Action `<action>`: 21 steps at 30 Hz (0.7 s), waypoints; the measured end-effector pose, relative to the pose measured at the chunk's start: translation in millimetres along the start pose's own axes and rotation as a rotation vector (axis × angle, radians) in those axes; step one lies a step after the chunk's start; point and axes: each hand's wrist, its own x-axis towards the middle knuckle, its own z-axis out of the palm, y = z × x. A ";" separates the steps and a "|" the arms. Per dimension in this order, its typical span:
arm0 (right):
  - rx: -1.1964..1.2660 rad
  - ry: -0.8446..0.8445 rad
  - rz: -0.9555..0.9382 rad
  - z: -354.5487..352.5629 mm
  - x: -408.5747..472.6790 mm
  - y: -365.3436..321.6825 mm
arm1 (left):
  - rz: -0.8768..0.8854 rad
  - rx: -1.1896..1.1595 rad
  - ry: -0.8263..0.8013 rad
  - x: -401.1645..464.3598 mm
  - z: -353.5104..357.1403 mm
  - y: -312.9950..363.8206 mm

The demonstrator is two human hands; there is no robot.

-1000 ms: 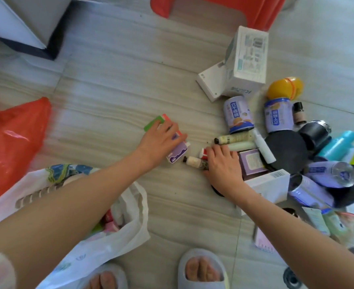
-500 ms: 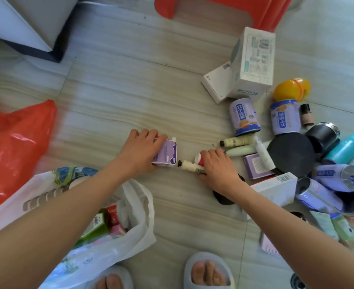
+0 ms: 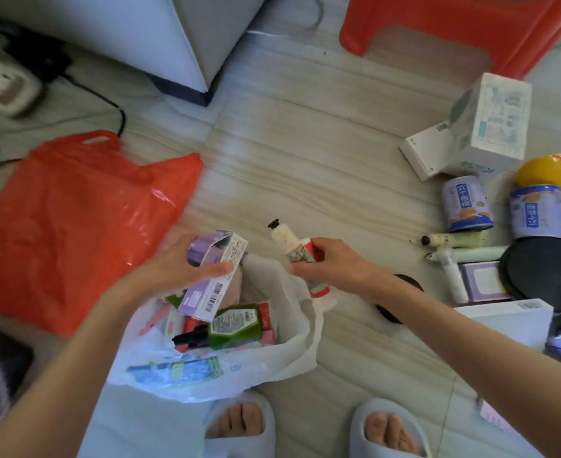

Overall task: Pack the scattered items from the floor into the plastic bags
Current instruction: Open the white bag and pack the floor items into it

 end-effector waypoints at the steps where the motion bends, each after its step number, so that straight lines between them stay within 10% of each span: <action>1: -0.007 -0.049 0.013 11.6 2.2 -8.9 | -0.034 0.021 -0.009 -6.1 0.4 -14.8; 16: -0.779 -0.207 0.073 81.5 30.5 -17.3 | -0.195 0.355 -0.052 -8.7 12.3 -113.3; 21: -0.996 -0.089 -0.061 79.5 23.0 -5.5 | -0.073 0.423 0.246 -24.0 9.1 -106.4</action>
